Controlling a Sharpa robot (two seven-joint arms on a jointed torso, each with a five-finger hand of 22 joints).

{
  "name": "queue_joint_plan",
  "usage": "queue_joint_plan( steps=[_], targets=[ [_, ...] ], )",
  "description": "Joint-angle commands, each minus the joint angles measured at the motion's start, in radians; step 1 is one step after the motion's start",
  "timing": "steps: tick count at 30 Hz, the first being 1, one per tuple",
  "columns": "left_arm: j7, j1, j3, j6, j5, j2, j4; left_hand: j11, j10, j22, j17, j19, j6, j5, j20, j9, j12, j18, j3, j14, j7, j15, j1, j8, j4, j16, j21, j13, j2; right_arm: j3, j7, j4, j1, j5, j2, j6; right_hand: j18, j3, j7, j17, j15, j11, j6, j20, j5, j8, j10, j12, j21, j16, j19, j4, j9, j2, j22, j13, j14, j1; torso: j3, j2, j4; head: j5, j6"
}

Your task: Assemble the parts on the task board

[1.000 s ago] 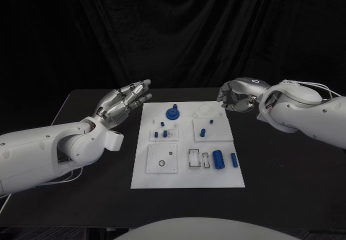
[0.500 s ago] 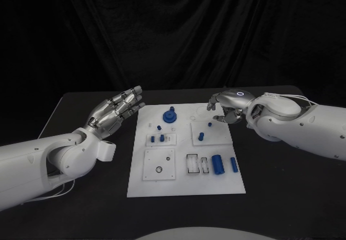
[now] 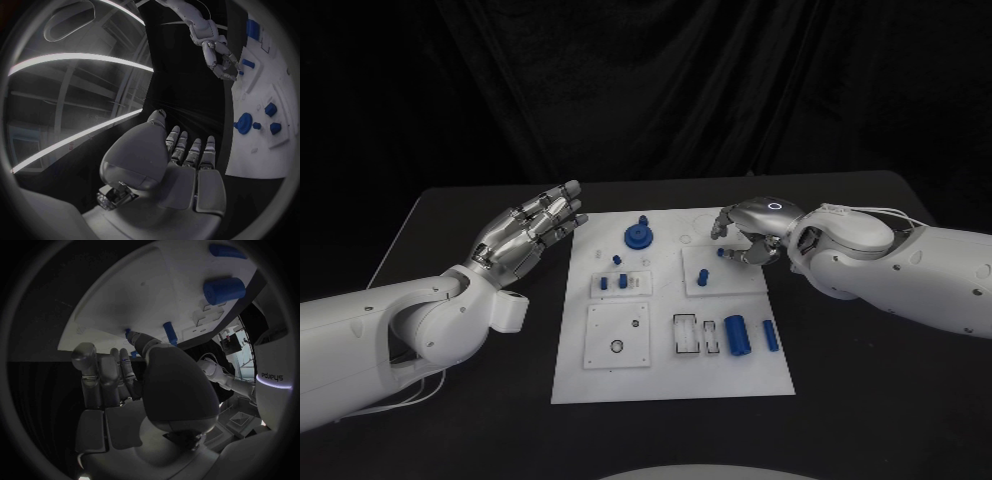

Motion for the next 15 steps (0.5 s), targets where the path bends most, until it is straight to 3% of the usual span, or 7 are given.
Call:
queue_joint_plan(
  steps=[1, 8, 10, 13, 15],
  targets=[
    [0.189, -0.001, 0.001, 0.019, 0.005, 0.001, -0.001, 0.008, -0.001, -0.005, -0.002, -0.004, -0.007, 0.006, 0.006, -0.002, -0.006, 0.005, 0.000, -0.001, 0.002, 0.004, 0.008, -0.003, -0.009, -0.006, -0.005, -0.001, 0.003, 0.001, -0.018, 0.002, -0.006, 0.003, -0.001, 0.013, -0.016, -0.004, 0.001, 0.004, 0.000, -0.002, 0.009, 0.000, -0.001, -0.007, 0.009, -0.006, 0.006, 0.006, 0.008, 0.000, -0.001, 0.002, 0.082, -0.007, 0.007, -0.008, 0.0000, 0.001, -0.0003, -0.001, 0.000],
    [0.184, -0.001, 0.001, 0.025, 0.005, 0.003, -0.006, 0.035, -0.006, -0.012, -0.001, -0.002, -0.004, 0.013, -0.006, -0.004, -0.010, 0.004, 0.003, -0.001, 0.006, -0.005, 0.009, -0.002, -0.018, -0.007, -0.005, -0.001, 0.006, 0.001, -0.011, -0.004, -0.015, 0.007, 0.003, 0.015, -0.017, 0.007, 0.000, -0.003, -0.001, -0.002, 0.029, 0.000, 0.032, -0.029, 0.029, -0.025, 0.008, 0.010, 0.015, -0.018, -0.003, 0.003, 0.086, -0.034, 0.011, 0.005, -0.0017, -0.001, -0.0023, 0.004, -0.003],
    [0.183, -0.001, 0.001, 0.027, 0.005, 0.003, -0.007, 0.041, -0.007, -0.012, -0.001, -0.001, -0.005, 0.014, -0.005, -0.005, -0.011, 0.003, 0.004, -0.001, 0.008, -0.003, 0.010, -0.002, -0.021, -0.007, -0.004, 0.000, 0.007, 0.001, -0.010, -0.006, -0.016, 0.008, 0.005, 0.014, -0.019, 0.023, -0.003, -0.004, -0.008, -0.009, 0.070, -0.004, 0.061, -0.023, 0.073, -0.029, 0.018, 0.015, 0.024, -0.027, 0.006, 0.007, 0.092, -0.051, 0.016, 0.010, -0.0021, 0.000, -0.0019, 0.004, -0.004],
    [0.180, -0.001, 0.001, 0.033, 0.005, 0.004, -0.009, 0.047, -0.006, -0.010, -0.001, 0.002, -0.002, 0.016, -0.001, -0.006, -0.009, 0.002, 0.007, 0.001, 0.009, 0.001, 0.012, -0.001, -0.026, -0.005, -0.004, 0.000, 0.009, 0.001, -0.005, -0.011, -0.018, 0.008, 0.008, 0.008, -0.020, 0.032, 0.003, -0.002, -0.018, -0.020, 0.116, -0.012, 0.073, -0.008, 0.109, -0.029, 0.026, 0.018, 0.031, -0.034, 0.019, 0.013, 0.097, -0.060, 0.021, 0.011, -0.0016, 0.000, -0.0027, 0.006, -0.006],
    [0.177, -0.001, 0.001, 0.037, 0.005, 0.005, -0.010, 0.053, -0.005, -0.007, 0.000, 0.004, 0.000, 0.018, 0.004, -0.006, -0.008, 0.002, 0.010, 0.003, 0.012, 0.006, 0.014, -0.001, -0.031, -0.003, -0.003, 0.000, 0.010, 0.001, -0.003, -0.014, -0.020, 0.008, 0.010, 0.006, -0.024, 0.039, -0.003, 0.007, -0.026, -0.031, 0.146, -0.021, 0.084, 0.001, 0.144, -0.028, 0.044, 0.023, 0.045, -0.042, 0.031, 0.017, 0.104, -0.068, 0.032, 0.013, -0.0012, 0.000, -0.0035, 0.008, -0.008]
  ],
)
